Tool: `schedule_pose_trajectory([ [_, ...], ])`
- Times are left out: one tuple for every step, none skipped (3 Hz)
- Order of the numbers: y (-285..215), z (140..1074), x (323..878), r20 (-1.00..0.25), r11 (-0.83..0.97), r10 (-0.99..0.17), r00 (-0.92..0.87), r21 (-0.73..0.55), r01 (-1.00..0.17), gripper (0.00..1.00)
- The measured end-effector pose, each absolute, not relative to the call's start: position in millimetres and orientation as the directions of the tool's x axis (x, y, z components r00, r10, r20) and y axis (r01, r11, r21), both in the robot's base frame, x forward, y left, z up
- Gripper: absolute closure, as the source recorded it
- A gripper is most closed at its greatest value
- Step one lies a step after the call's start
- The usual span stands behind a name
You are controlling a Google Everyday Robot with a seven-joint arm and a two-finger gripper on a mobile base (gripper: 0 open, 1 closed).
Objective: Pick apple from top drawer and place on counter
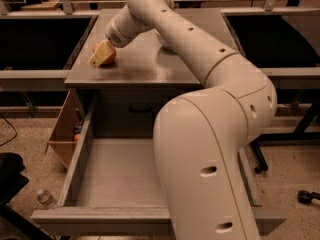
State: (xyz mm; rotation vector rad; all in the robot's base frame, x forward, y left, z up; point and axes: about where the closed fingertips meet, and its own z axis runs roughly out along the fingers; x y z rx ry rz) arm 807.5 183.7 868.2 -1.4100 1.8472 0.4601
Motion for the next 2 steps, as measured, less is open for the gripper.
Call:
schedule_pose_trajectory([
  [164.0,909.1,789.0,-0.758,0.371,-0.647,-0.081,-0.220,-0.902,0.00],
  [124.5,964.4,748.0,-0.767,0.439,-0.638,-0.066,-0.292,-0.850,0.00],
])
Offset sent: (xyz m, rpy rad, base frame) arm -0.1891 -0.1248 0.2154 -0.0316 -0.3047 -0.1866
